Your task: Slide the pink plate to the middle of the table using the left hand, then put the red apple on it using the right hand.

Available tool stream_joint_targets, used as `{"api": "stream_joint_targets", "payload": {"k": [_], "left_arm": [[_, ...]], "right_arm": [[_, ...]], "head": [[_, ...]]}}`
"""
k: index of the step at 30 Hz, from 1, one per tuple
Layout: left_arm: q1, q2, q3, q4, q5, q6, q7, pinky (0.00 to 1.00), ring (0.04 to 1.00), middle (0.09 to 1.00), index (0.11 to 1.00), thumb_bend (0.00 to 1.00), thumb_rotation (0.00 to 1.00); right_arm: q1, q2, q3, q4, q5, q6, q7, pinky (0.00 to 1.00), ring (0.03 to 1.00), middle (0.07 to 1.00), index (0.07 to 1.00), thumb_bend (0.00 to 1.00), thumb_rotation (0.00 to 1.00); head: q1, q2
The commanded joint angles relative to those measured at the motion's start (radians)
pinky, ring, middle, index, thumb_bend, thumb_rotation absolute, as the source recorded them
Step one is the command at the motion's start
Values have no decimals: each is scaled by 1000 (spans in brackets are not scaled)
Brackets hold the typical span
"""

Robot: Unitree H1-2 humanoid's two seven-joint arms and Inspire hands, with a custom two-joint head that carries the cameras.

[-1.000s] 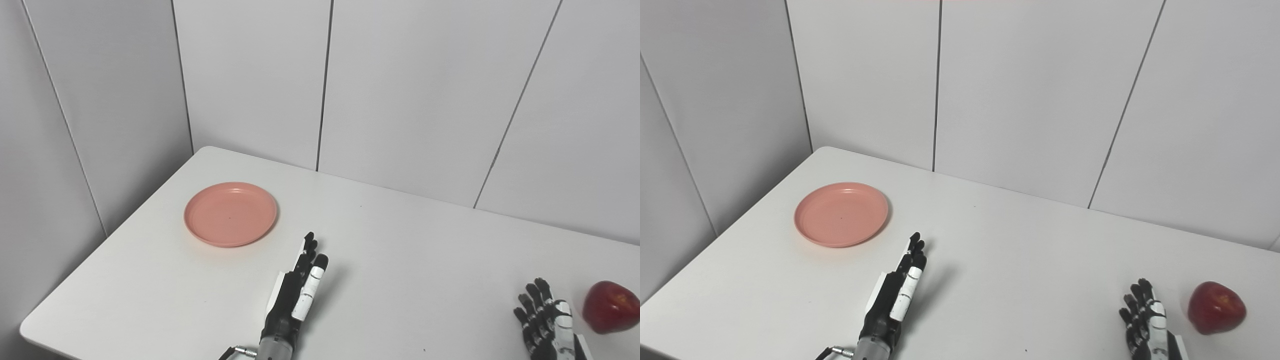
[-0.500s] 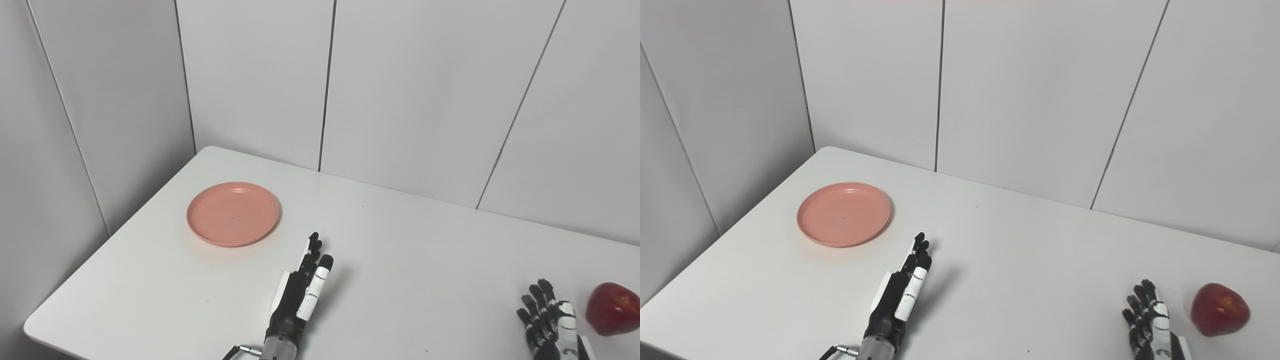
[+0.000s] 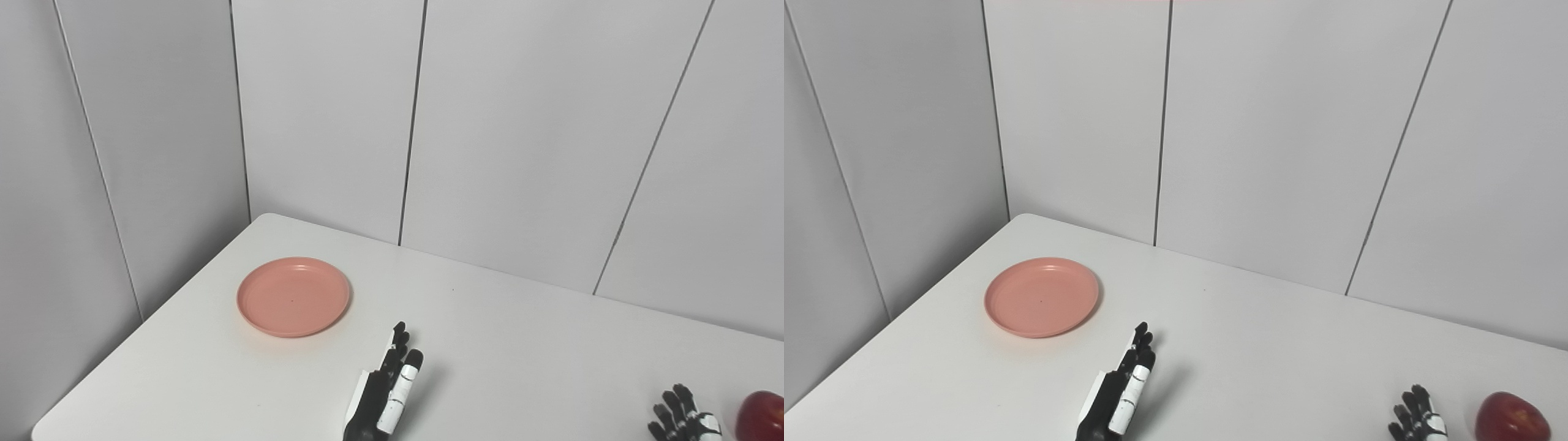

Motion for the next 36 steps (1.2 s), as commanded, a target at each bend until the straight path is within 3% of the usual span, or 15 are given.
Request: {"api": "stream_joint_targets", "payload": {"k": [1,14,21,27,32,36], "left_arm": [[20,-7,-14,37,5,-16,-1,1000,1000,1000,1000,676,1000],[47,9,-5,-44,-21,11,-21,1000,1000,1000,1000,691,1000],[43,5,22,-156,-103,67,-44,1000,1000,983,989,711,1000],[-5,25,59,-216,-168,100,-67,1000,980,937,954,748,1000],[-68,46,101,-244,-180,124,-68,978,892,857,838,834,1000],[-121,66,137,-249,-199,143,-64,960,878,838,802,849,1000]], "right_arm": [[37,5,3,44,-4,-21,-2,1000,1000,1000,1000,856,1000],[53,33,10,-3,-6,-2,-17,1000,1000,1000,975,847,1000],[61,39,24,-26,-16,9,-28,1000,1000,1000,967,835,1000],[62,45,31,-31,-24,7,-38,1000,1000,1000,964,828,1000],[66,47,39,-42,-30,10,-45,1000,1000,1000,975,793,1000],[69,50,43,-52,-32,12,-52,1000,1000,1000,976,792,1000]], "head": [[-3,4],[-42,35],[-52,45],[-64,44],[-67,44],[-72,45]]}}
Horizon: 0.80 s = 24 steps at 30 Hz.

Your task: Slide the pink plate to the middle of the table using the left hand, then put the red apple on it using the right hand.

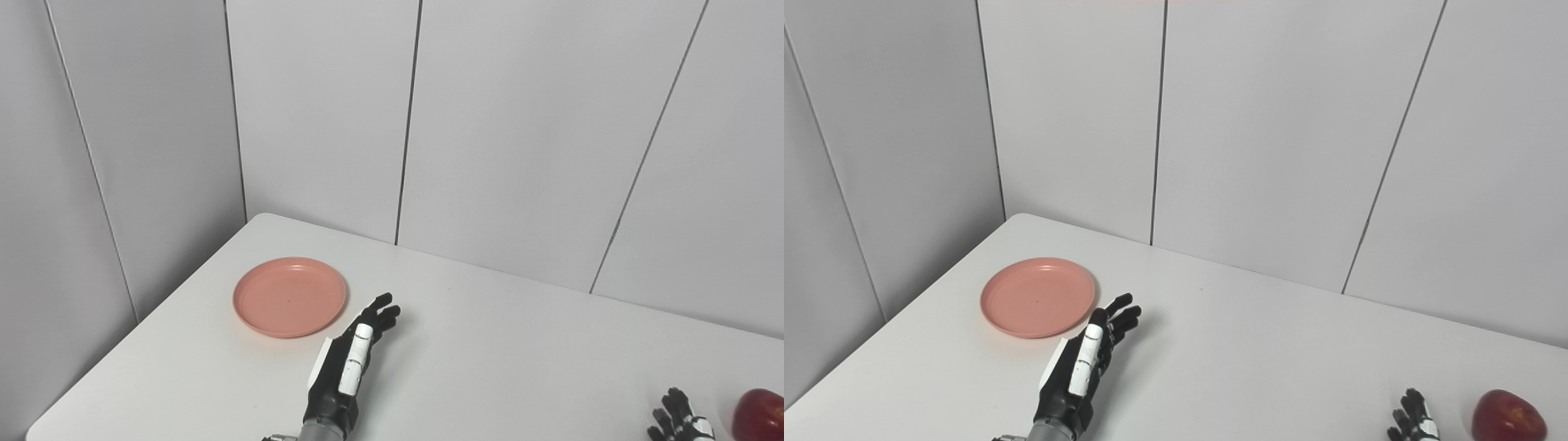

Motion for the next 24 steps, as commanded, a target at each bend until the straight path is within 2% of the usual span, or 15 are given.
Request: {"api": "stream_joint_targets", "payload": {"k": [1,4,12,15,20,24], "left_arm": [[-64,13,13,-29,-27,0,-6,956,872,832,798,849,1000],[-100,38,31,-31,-41,5,-12,970,876,831,800,842,1000],[-208,114,92,-45,-70,77,-5,993,852,822,794,920,1000],[-247,133,125,-47,-91,94,2,990,862,832,794,898,1000],[-306,201,186,-17,-114,112,-1,966,868,845,813,904,1000],[-336,238,229,15,-143,132,3,998,893,851,822,915,1000]], "right_arm": [[33,21,17,10,-4,12,1,1000,1000,1000,975,793,1000],[35,21,21,4,-3,16,-4,1000,1000,1000,969,804,1000],[39,21,26,-4,-4,18,-11,1000,1000,1000,968,800,1000],[39,20,28,-5,-3,15,-10,1000,1000,1000,964,795,1000],[40,19,32,-6,-6,17,-10,1000,1000,1000,964,800,1000],[40,18,31,-4,-4,12,-7,1000,1000,1000,960,787,1000]], "head": [[-4,2],[-8,3],[-13,7],[-13,6],[-18,7],[-19,8]]}}
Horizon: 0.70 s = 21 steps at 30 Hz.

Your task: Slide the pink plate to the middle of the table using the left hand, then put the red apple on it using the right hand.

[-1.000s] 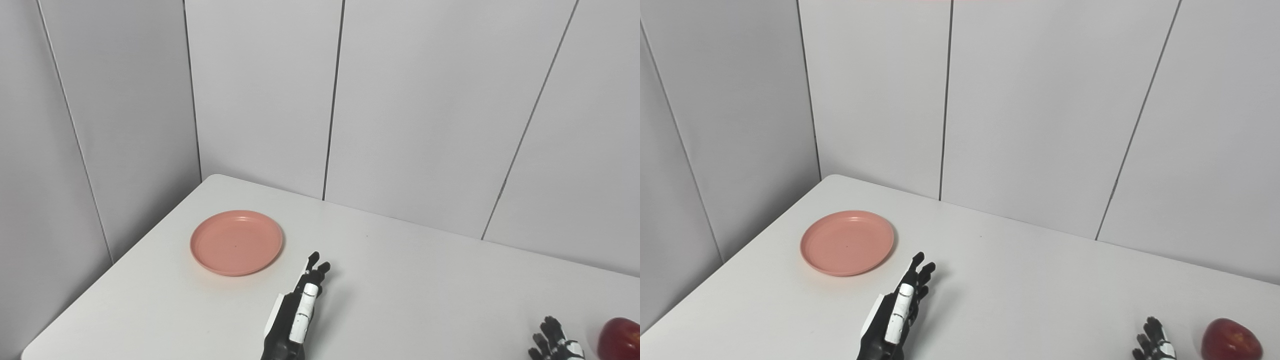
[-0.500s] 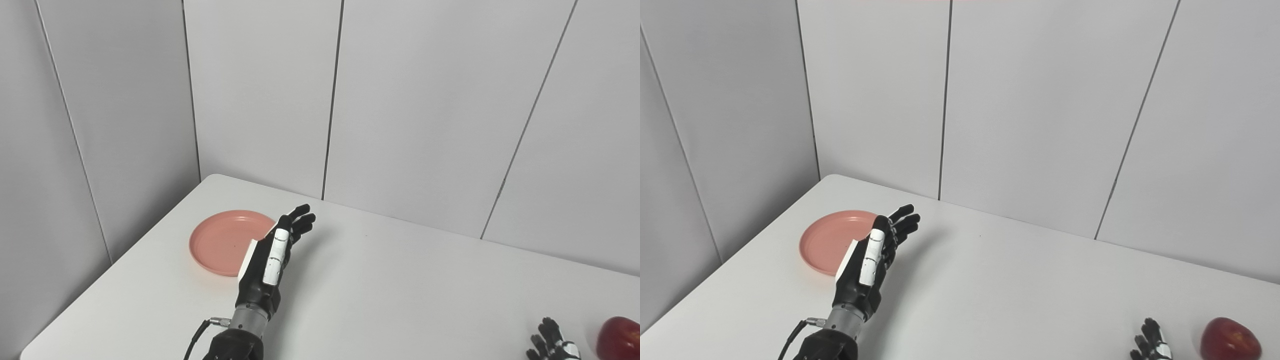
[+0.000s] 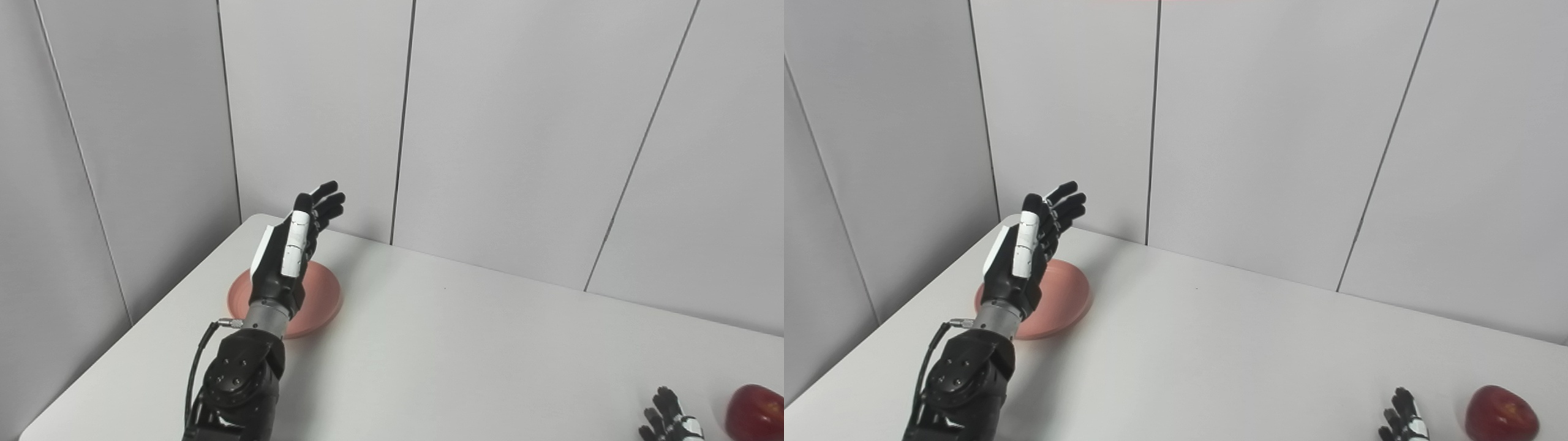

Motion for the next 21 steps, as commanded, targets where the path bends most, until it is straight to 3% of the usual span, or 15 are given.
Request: {"api": "stream_joint_targets", "payload": {"k": [1,11,21], "left_arm": [[-59,25,17,3,-17,14,8,1000,896,853,820,915,1000],[-139,136,103,164,-66,-26,-9,1000,891,836,823,884,1000],[-199,215,135,443,-118,-181,-62,995,919,864,837,923,1000]], "right_arm": [[28,13,13,16,0,12,8,1000,1000,1000,960,792,1000],[28,9,12,18,1,16,9,1000,1000,1000,959,798,1000],[32,7,13,15,-1,19,9,1000,1000,1000,959,814,1000]], "head": [[0,1],[-2,1],[-7,6]]}}
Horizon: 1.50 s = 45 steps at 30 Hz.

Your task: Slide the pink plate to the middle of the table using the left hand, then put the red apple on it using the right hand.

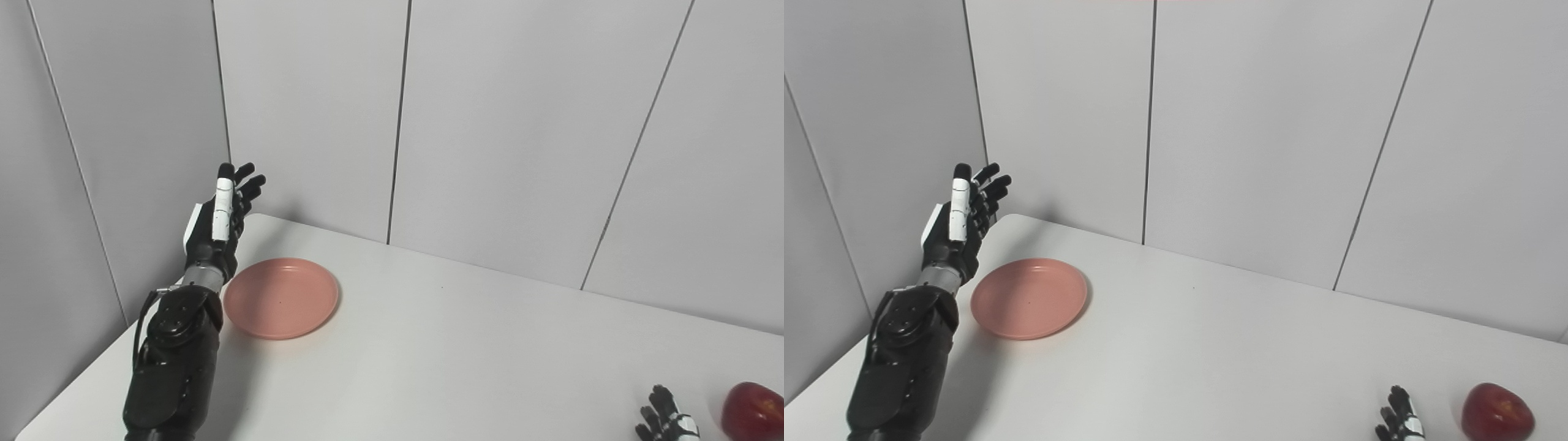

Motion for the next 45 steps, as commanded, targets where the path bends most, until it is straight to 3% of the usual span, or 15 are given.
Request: {"api": "stream_joint_targets", "payload": {"k": [1,7,19,26,31,40,45], "left_arm": [[-81,49,11,45,-15,-83,-25,994,920,868,841,922,1000],[-119,84,15,234,-22,-184,-48,981,917,884,858,961,997],[-180,139,12,512,-39,-317,-87,894,879,867,862,987,981],[-195,162,11,548,-31,-336,-81,888,882,864,864,984,984],[-205,185,10,595,-35,-346,-92,784,804,808,851,966,978],[-217,196,18,693,-56,-387,-109,710,762,800,833,935,966],[-220,201,9,788,-59,-454,-160,716,754,792,844,928,967]], "right_arm": [[29,9,13,17,2,20,9,1000,1000,1000,958,816,1000],[30,9,15,12,-2,23,8,1000,1000,999,955,812,1000],[33,13,15,8,0,26,7,1000,1000,1000,958,771,1000],[33,13,16,10,2,27,8,1000,1000,1000,962,761,1000],[31,12,16,18,1,21,10,1000,1000,1000,962,765,1000],[35,13,16,9,-1,25,6,1000,1000,998,959,773,1000],[35,12,16,6,1,29,7,1000,1000,1000,964,773,1000]], "head": [[-1,2],[-4,5],[-8,7],[-8,6],[-11,6],[-12,10],[-14,15]]}}
